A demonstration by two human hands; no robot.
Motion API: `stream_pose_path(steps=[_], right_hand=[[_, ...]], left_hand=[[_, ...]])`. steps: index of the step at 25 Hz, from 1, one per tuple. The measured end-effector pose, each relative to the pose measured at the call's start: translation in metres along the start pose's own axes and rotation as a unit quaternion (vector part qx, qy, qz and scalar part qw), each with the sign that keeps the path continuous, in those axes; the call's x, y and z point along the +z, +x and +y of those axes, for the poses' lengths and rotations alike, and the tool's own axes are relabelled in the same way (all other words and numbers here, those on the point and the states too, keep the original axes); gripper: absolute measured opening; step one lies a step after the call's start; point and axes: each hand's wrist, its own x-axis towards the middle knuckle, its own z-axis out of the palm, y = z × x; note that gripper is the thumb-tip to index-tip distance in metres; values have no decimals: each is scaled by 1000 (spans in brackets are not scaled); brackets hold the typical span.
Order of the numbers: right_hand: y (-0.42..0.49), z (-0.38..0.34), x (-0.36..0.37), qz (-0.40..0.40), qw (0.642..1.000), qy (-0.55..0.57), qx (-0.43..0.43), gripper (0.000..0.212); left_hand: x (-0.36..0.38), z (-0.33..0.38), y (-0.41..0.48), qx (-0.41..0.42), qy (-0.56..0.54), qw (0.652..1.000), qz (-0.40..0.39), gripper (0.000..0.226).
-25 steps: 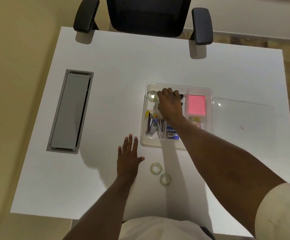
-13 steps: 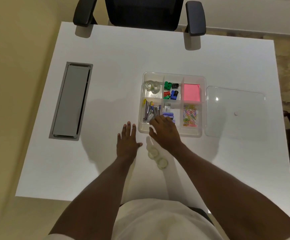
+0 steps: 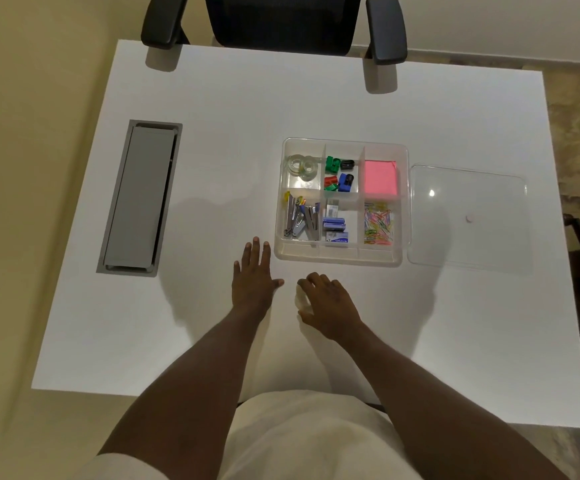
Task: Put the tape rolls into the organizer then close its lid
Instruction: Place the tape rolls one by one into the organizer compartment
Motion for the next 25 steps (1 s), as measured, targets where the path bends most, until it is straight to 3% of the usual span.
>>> stream_pose_path(steps=[5, 11, 15, 19, 25], right_hand=[[9, -1, -3, 0, 1000, 7, -10, 53], [55, -2, -52, 144, 988, 48, -34, 59], [106, 9, -101, 201, 976, 81, 6, 58], [151, 21, -135, 215, 970, 103, 54, 51], [206, 18, -149, 179, 974, -35, 130, 46]], left_hand=[[-1, 0, 0, 0, 0, 1000, -3, 96], [1, -2, 1, 7, -5, 1000, -1, 97], [4, -6, 2, 13, 1, 1000, 5, 94], [6, -8, 3, 17, 6, 1000, 4, 95], [10, -9, 4, 19, 3, 1000, 9, 94]])
